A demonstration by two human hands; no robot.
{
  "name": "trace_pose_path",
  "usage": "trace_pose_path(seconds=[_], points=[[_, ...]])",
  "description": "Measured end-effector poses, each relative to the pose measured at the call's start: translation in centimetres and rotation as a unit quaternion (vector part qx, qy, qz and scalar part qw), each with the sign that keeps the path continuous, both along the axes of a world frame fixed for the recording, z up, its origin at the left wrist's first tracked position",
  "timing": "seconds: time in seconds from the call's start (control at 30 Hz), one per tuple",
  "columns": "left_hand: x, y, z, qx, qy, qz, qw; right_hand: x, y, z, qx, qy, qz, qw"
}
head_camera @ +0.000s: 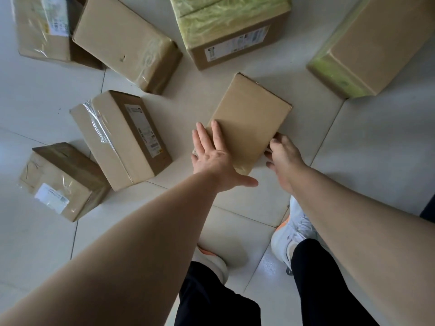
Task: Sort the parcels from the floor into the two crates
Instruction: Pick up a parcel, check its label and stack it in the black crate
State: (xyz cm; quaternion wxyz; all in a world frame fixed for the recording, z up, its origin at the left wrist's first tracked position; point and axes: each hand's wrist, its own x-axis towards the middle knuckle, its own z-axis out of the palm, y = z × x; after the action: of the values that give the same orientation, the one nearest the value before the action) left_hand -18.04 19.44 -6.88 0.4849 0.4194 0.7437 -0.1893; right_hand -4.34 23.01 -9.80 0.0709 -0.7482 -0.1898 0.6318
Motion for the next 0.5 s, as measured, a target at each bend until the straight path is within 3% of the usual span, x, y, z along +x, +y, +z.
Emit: trace_pose_path(seconds=[0.1, 0.3, 0.4, 0.5], points=[[-0.7, 0.7, -0.4, 0.008, 0.012, 0.035, 0.999, -0.4, -0.3, -0.4, -0.009, 0.014, -0.049, 0.999], [-3.9, 1.4, -0.7, 0.051, -0.04, 0.126, 0.99, -2.6, 0.3, 0.1, -0.044, 0.049, -0.027, 0.997], [-6.1, 1.7, 0.0, 0.076, -0.134, 0.285, 0.946, -2.7, 0.9, 0.7, -0.04, 0.073, -0.001, 0.997], [-6.9, 1.3, 0.6, 0.041, -0.2, 0.412, 0.888, -2.5, 1.1, 1.8, 0.032, 0.028, -0.07, 0.997]])
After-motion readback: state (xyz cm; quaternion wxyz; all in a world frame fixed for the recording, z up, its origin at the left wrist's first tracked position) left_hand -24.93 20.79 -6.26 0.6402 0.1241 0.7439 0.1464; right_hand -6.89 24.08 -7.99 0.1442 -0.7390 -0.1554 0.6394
